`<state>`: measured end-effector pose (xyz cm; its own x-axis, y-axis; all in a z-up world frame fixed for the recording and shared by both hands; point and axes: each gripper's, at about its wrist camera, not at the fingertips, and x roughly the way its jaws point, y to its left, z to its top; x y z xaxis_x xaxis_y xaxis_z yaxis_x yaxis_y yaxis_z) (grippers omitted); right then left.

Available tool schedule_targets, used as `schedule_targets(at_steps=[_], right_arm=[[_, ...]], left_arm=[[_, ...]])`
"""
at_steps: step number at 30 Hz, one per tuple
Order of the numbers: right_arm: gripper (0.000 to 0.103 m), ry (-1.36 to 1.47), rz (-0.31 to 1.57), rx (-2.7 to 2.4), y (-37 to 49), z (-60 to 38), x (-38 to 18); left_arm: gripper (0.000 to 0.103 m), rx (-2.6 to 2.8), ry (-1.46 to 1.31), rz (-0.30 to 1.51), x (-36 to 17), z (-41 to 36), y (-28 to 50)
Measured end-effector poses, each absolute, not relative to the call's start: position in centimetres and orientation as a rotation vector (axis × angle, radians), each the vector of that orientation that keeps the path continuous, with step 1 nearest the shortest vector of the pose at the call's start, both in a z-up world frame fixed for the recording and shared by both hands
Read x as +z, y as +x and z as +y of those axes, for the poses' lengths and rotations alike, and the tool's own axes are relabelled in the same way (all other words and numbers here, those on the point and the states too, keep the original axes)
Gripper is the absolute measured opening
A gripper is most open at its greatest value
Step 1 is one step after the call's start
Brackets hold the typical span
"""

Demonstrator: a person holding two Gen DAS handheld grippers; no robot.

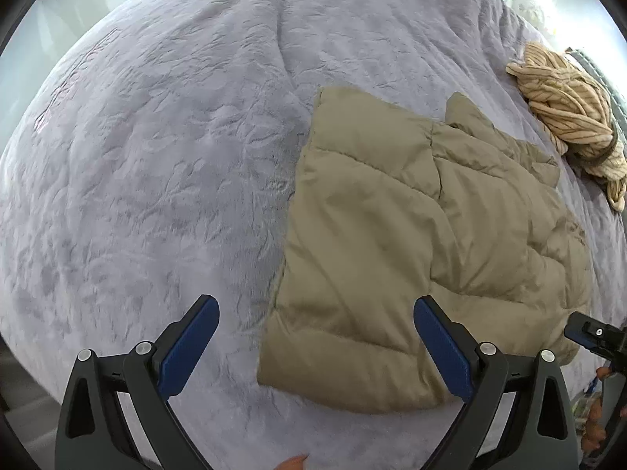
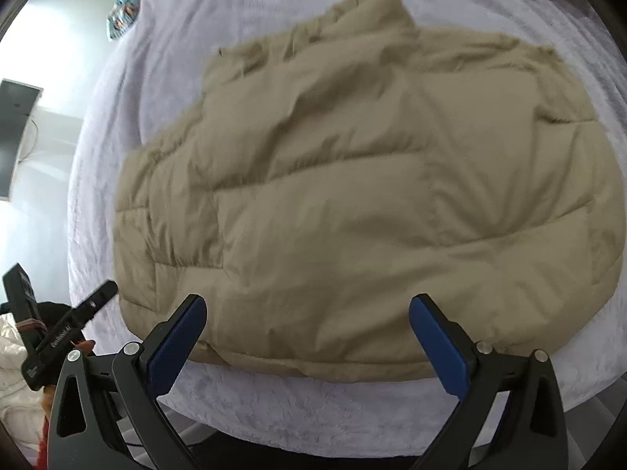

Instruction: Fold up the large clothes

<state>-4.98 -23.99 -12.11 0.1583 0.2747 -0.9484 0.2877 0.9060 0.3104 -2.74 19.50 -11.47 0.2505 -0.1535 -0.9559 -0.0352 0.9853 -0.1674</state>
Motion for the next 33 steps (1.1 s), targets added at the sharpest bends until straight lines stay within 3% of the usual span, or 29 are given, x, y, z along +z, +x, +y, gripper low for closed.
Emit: schedule_targets(at_steps=[12, 24, 25, 26, 28, 29, 33], right_arm=[[0.103, 0.519, 1.493, -0.066, -4.2, -23.9, -15.3], [0.103, 0.482, 1.511, -0.066, -4.2, -23.3, -16.3], [0.103, 0.486, 1.51, -0.067, -4.1, -23.1, -16.4], [0.103, 0.493, 1.507, -0.066, -4.1, -23.1, -16.4], [0.103, 0.508, 1.501, -0.055, -4.5, -23.5, -16.0], [0.103, 0.517, 1.501, -0.05, -4.6, -23.7, -15.8], [0.103, 0.559, 1.475, -0.037, -5.0, -24.8, -14.6]], left_arm=[[0.1, -0.358, -0.286, 1.411, -16.3, 21.8, 2.5], [0.1, -0.555, -0.468, 1.548, -22.2, 17.1, 6.2], [0.094, -0.557, -0.456, 1.552, -22.2, 16.8, 6.2], [0.071, -0.571, -0.448, 1.548, -21.9, 16.7, 6.1], [0.038, -0.617, -0.501, 1.544, -21.3, 16.8, 6.0], [0.03, -0.626, -0.52, 1.53, -20.7, 16.9, 5.9], [0.025, -0.638, -0.503, 1.477, -18.1, 16.6, 5.1]])
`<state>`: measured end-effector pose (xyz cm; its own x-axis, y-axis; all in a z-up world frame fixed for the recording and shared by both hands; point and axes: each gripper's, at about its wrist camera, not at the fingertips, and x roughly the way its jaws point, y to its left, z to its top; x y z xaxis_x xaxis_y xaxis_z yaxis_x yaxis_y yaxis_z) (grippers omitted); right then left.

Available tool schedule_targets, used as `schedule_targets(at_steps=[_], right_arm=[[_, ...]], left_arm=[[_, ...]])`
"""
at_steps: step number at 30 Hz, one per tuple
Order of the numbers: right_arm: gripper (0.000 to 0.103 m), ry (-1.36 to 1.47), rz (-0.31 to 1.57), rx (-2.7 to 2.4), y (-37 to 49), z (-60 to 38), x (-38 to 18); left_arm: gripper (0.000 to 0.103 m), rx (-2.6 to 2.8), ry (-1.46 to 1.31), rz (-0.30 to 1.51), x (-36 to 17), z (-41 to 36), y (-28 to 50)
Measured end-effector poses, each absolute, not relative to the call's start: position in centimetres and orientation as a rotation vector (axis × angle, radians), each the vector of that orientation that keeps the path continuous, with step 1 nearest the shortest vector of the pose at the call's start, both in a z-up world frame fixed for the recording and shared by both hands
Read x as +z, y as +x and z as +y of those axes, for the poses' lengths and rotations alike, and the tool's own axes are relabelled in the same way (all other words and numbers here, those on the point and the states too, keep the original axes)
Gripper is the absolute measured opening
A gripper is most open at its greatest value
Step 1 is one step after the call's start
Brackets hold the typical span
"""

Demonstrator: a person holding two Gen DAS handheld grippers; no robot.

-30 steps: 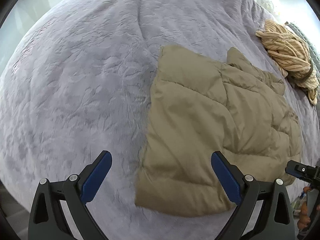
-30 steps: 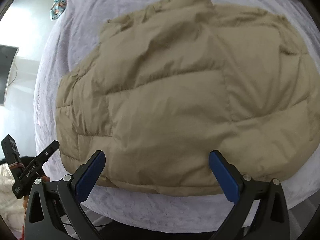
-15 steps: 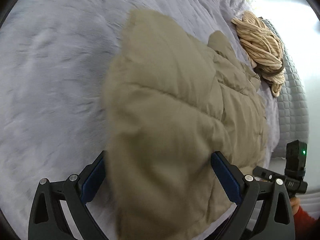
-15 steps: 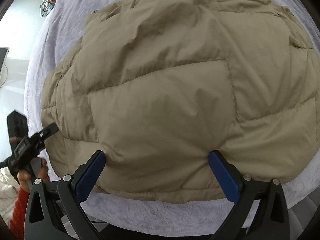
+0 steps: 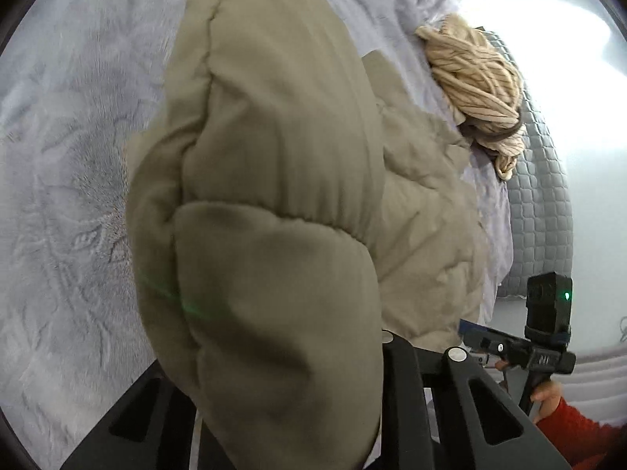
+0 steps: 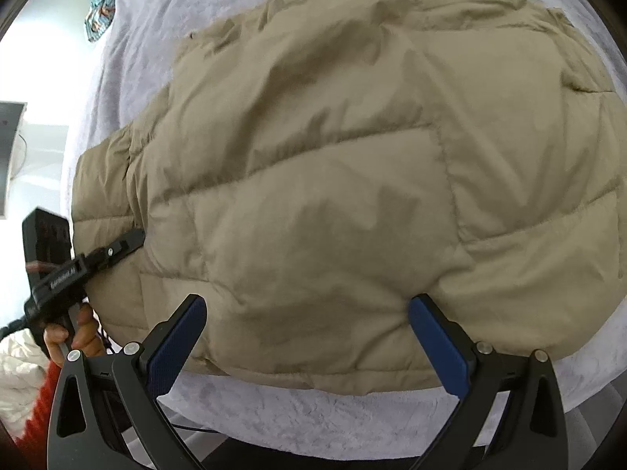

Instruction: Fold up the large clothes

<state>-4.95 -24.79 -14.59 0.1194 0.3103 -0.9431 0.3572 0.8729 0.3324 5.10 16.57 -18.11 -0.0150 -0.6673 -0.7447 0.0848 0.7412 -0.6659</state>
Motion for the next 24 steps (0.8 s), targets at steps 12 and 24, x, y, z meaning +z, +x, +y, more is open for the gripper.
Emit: schedule_targets(at_steps=[12, 24], right_arm=[[0.019, 0.662, 1.327, -0.051, -2.7, -29.5, -14.2], [0.016, 0.714, 1.322, 0.107, 3.1, -30.6, -19.9]], left_arm=[[0.025, -0.587, -0.458, 1.414, -11.2, 14.4, 4.0], [0.025, -0.594, -0.403, 1.359, -2.1, 3.8, 1.3]])
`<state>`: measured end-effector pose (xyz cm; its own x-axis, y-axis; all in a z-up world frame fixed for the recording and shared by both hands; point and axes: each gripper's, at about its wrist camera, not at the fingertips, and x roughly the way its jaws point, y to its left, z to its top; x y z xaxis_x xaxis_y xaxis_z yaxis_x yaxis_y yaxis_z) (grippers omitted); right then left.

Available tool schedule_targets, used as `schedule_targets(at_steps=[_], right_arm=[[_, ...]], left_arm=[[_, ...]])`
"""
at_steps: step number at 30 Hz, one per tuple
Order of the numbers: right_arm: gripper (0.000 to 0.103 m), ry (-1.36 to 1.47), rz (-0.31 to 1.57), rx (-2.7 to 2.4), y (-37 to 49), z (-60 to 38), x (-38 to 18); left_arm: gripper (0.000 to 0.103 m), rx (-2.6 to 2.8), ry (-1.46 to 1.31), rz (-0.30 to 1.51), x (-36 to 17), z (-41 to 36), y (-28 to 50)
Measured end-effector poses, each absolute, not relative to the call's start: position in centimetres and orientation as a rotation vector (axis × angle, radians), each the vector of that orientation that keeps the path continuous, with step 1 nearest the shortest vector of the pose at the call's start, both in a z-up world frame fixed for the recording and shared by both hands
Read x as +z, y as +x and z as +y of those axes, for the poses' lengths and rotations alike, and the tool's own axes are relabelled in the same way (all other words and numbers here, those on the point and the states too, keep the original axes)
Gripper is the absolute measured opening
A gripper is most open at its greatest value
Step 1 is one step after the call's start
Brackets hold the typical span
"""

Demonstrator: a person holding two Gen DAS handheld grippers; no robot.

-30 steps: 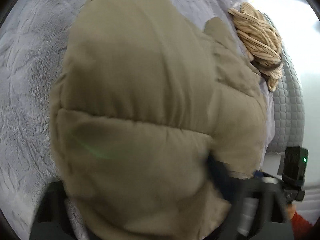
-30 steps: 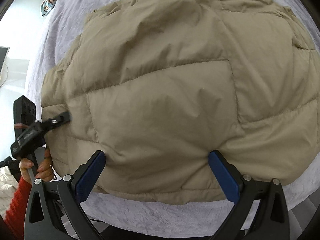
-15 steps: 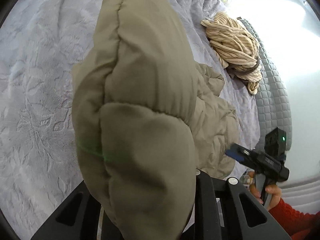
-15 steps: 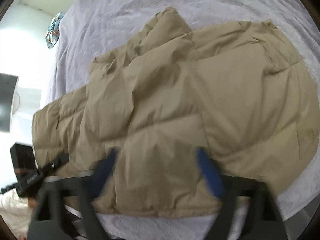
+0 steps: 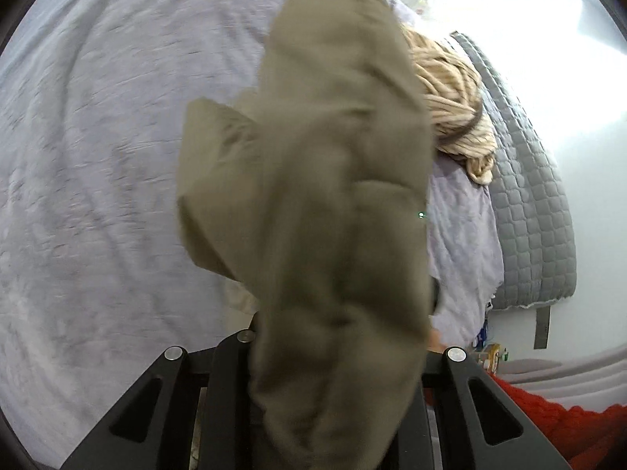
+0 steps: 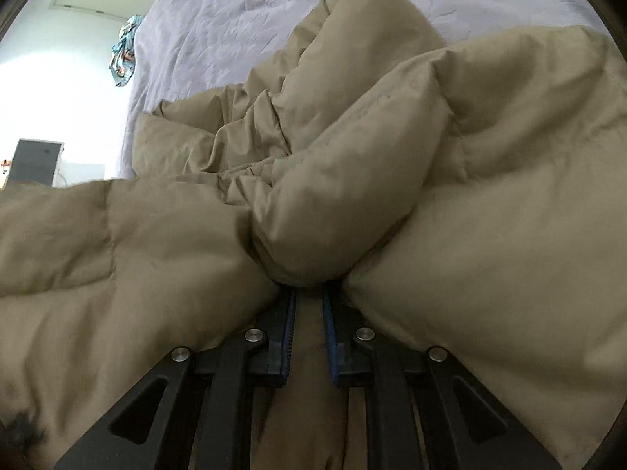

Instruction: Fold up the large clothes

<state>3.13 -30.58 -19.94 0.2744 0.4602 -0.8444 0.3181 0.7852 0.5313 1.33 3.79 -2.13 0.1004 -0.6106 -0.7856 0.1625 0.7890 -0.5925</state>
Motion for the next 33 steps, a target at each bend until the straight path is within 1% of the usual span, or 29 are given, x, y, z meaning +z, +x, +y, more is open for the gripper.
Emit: schedule_targets(at_steps=[3, 8, 14, 16, 20, 21, 23, 25, 26, 27, 28, 29, 31, 33], right_arm=[[0.014, 0.742, 1.328, 0.145, 3.8, -31.0, -20.8], [0.005, 0.849, 1.344, 0.211, 4.4, -32.6, -22.6], [0.004, 0.928, 1.355, 0.27, 5.0, -33.6, -23.7], [0.004, 0.935, 1.362, 0.284, 5.0, -34.1, -23.4], [0.004, 0.861, 1.363, 0.277, 3.3, -36.2, -20.9], [0.005, 0.846, 1.35, 0.269, 2.6, -37.0, -20.1], [0.008, 0.836, 1.311, 0.227, 0.5, -39.3, -18.4], [0.008, 0.829, 1.282, 0.182, -1.4, -41.3, -17.2], [0.008, 0.819, 1.267, 0.144, -2.8, -42.7, -16.6], [0.008, 0.814, 1.26, 0.126, -3.5, -43.4, -16.3], [0.008, 0.813, 1.254, 0.104, -4.5, -44.3, -15.9], [0.008, 0.813, 1.245, 0.078, -5.9, -45.3, -15.6], [0.008, 0.81, 1.238, 0.044, -7.8, -46.5, -15.2], [0.008, 0.823, 1.227, 0.006, -9.5, -47.8, -15.1]], left_arm=[[0.025, -0.58, -0.361, 1.37, -1.3, -0.3, 1.0], [0.025, -0.543, -0.303, 1.393, -1.0, -6.4, 1.1], [0.025, -0.483, -0.2, 1.393, -1.0, -11.6, 0.5], [0.025, -0.477, -0.181, 1.389, -0.9, -12.4, 0.3], [0.025, -0.462, -0.153, 1.398, -0.5, -14.4, 0.0], [0.025, -0.459, -0.145, 1.401, -0.7, -14.6, 0.0], [0.025, -0.451, -0.13, 1.415, -1.3, -15.6, -0.2], [0.026, -0.451, -0.111, 1.428, -1.8, -16.9, -0.4], [0.028, -0.458, -0.096, 1.437, -2.1, -17.9, -0.5], [0.034, -0.477, -0.091, 1.45, -2.5, -18.9, -0.6], [0.052, -0.525, -0.112, 1.478, -3.2, -19.9, -0.6], [0.06, -0.559, -0.139, 1.504, -3.8, -20.5, -0.5], [0.06, -0.629, -0.175, 1.557, -5.4, -22.3, -0.5], [0.06, -0.708, -0.17, 1.573, -6.7, -23.9, -0.5]])
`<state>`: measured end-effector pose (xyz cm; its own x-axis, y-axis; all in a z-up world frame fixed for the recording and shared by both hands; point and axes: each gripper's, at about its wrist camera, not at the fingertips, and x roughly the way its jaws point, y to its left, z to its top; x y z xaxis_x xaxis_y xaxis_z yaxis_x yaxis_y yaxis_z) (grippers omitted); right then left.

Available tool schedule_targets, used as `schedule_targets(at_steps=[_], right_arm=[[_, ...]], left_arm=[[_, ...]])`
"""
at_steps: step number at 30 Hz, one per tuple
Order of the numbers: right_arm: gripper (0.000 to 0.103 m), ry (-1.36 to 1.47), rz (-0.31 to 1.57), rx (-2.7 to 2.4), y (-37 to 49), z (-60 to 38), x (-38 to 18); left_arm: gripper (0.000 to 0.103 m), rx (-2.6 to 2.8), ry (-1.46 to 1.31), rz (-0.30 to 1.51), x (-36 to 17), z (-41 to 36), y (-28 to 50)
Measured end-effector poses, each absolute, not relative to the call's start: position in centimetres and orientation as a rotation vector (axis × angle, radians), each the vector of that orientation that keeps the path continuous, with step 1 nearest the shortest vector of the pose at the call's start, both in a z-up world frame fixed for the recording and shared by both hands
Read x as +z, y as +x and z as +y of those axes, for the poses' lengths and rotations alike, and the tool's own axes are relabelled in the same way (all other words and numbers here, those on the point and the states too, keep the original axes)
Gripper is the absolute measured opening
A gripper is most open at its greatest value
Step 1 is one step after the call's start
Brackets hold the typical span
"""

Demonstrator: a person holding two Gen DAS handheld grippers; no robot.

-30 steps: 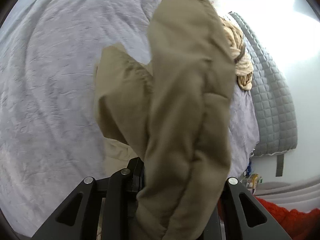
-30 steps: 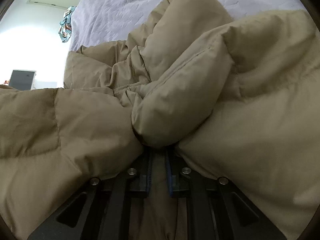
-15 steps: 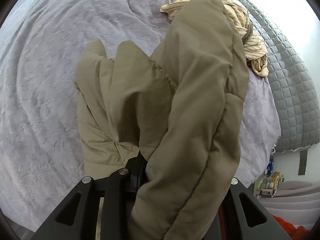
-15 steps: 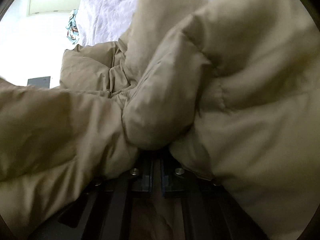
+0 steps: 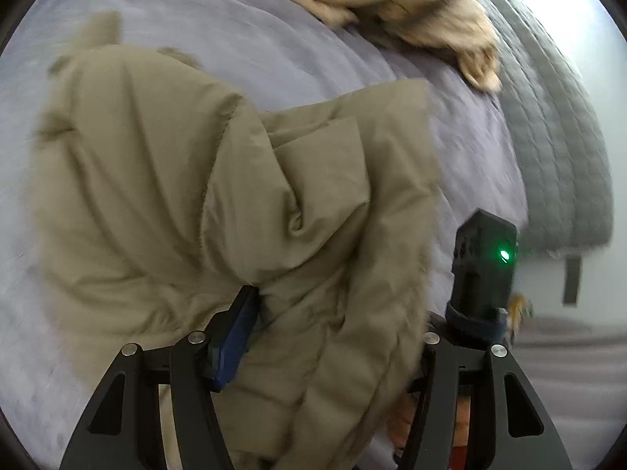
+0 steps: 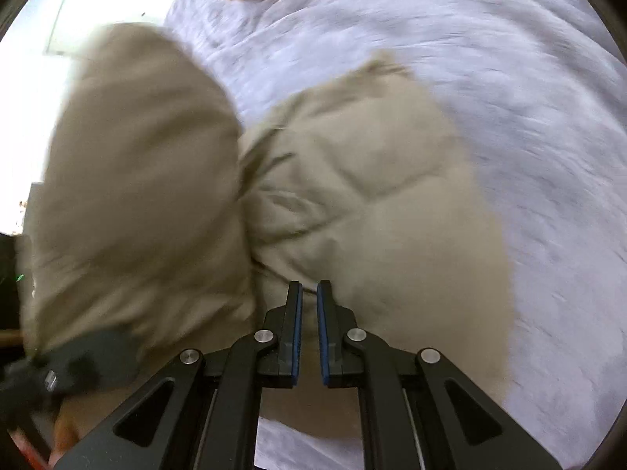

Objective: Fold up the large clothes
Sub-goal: 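Fold the lifted jacket part over the body and release both tools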

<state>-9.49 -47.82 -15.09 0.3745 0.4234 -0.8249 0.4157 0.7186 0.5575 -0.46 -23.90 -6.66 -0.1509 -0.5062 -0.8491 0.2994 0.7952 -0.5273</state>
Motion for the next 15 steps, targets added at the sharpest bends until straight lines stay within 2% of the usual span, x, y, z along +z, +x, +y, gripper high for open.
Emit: schedule_targets(at_steps=[7, 12, 13, 14, 15], right_arm=[[0.009, 0.912, 1.21, -0.069, -13.4, -51.4, -15.3], [0.01, 0.947, 1.18, -0.099, -16.0, -53.0, -14.3], [0.018, 0.959, 1.156, -0.089, -16.6, -53.3, -13.6], [0.039, 0.967, 1.137, -0.077, -17.2, -53.8, -13.0], [0.052, 0.978, 1.111, -0.059, -18.1, -53.7, -12.3]], left_arm=[[0.06, -0.869, -0.343, 1.618, -12.1, -26.1, 0.8], [0.06, -0.886, -0.317, 1.616, -14.7, -28.6, 1.9], [0.06, -0.885, -0.302, 1.614, -15.0, -29.3, 2.0], [0.06, -0.889, -0.29, 1.613, -15.3, -30.1, 2.1], [0.06, -0.893, -0.277, 1.611, -15.2, -30.7, 2.2]])
